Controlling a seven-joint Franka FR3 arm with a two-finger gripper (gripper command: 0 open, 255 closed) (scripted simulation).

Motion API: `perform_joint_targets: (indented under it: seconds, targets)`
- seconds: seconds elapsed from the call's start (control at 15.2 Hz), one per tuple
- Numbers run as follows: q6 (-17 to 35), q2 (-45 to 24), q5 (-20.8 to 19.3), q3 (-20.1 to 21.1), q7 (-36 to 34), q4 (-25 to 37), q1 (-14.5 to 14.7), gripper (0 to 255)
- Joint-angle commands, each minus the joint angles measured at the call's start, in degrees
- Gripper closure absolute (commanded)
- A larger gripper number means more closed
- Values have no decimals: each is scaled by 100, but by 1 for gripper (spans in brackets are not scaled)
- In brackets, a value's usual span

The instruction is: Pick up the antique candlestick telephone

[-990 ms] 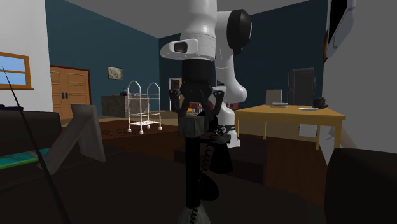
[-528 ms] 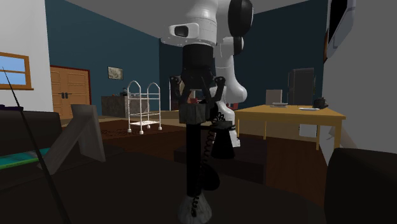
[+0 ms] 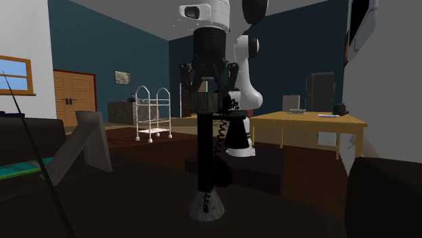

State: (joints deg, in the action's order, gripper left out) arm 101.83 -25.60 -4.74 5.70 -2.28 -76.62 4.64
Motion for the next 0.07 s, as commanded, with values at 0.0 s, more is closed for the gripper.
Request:
perform_joint_targets:
  seconds: [0.0]
  targets:
    - [-65, -20, 0, -1, 6, 93, 1, 255]
